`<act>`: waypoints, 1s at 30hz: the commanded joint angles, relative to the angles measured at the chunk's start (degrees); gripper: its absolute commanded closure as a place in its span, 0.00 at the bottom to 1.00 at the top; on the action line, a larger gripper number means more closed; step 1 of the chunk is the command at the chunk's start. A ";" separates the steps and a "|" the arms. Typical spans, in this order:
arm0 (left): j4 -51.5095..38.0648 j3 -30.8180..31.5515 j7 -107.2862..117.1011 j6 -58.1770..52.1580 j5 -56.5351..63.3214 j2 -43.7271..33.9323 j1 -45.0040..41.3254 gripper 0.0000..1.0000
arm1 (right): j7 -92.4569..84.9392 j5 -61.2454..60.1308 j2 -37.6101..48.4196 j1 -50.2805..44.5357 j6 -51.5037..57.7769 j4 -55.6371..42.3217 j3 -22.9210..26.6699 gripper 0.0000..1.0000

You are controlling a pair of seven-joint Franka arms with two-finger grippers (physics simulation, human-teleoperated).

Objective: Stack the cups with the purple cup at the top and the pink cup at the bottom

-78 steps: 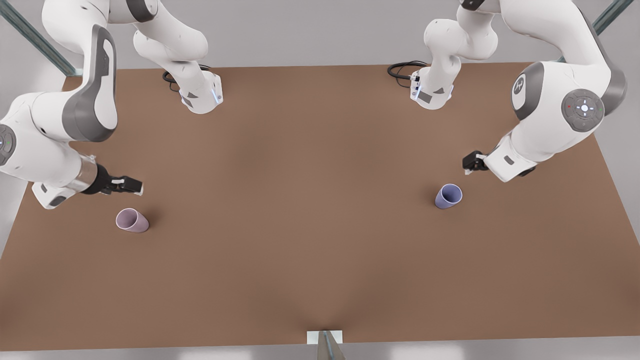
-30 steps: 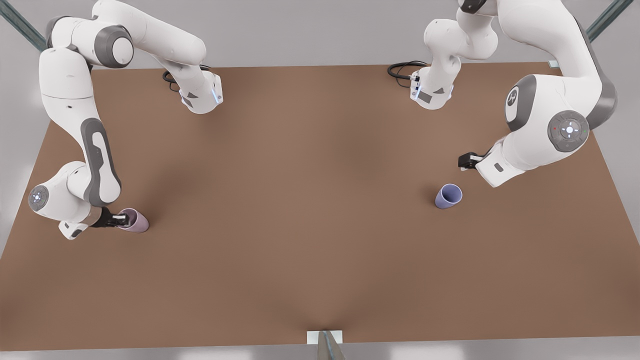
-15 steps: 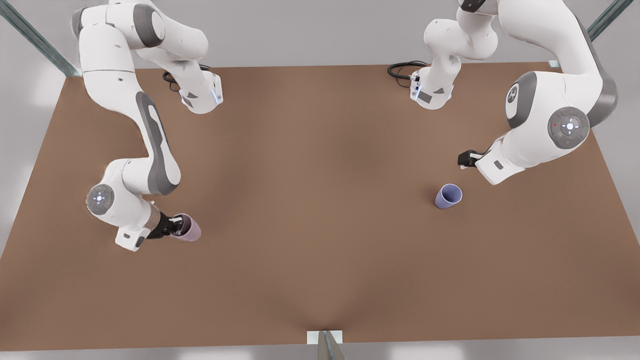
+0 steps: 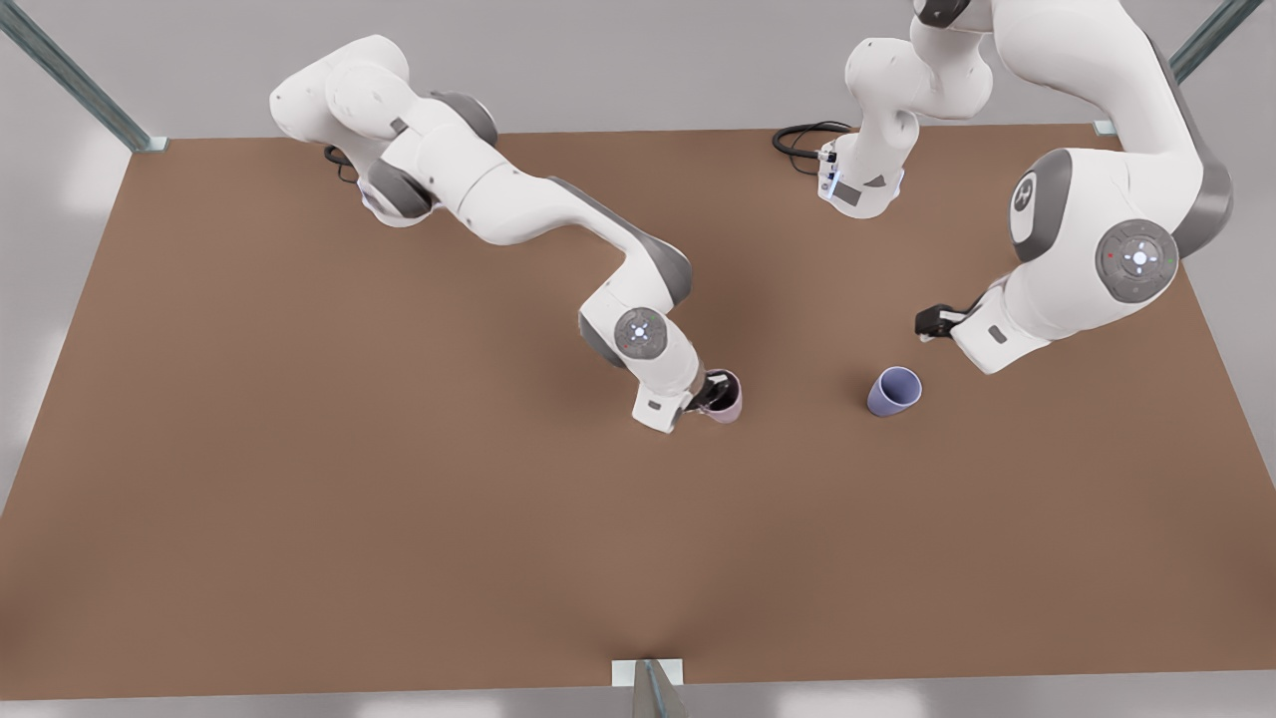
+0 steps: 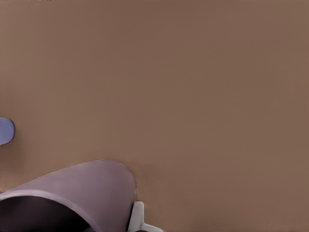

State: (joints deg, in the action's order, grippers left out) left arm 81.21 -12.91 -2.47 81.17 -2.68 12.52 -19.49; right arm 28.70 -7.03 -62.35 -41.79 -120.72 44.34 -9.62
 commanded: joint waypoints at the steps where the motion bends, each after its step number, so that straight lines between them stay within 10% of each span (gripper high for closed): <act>1: 1.23 0.25 0.18 6.18 -0.39 -0.22 1.47 0.00 | 48.55 0.17 -2.07 -1.71 -10.67 -1.89 -0.13 0.79; 12: 19.08 0.08 -0.25 30.89 -0.48 3.73 3.40 0.00 | 47.32 1.14 -5.85 -4.27 -2.41 -0.83 2.68 0.78; 13: 21.62 0.08 -0.25 32.47 -0.48 3.91 3.75 0.00 | 47.32 1.14 -6.20 -4.27 -2.32 -0.74 2.51 0.17; 14: 23.56 0.08 -0.25 34.05 -0.48 3.91 3.93 0.00 | 47.32 1.14 -6.20 -4.27 -2.41 -0.74 2.51 0.00; 30: 37.80 -0.28 -0.87 46.53 -0.57 6.55 5.95 0.00 | 49.17 1.05 -3.21 -4.97 -0.31 -0.83 0.84 0.00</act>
State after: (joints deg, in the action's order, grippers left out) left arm 118.78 -13.17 -3.06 123.66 -3.33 18.78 -13.54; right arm 67.69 -6.00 -65.98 -46.73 -122.77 43.50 -8.70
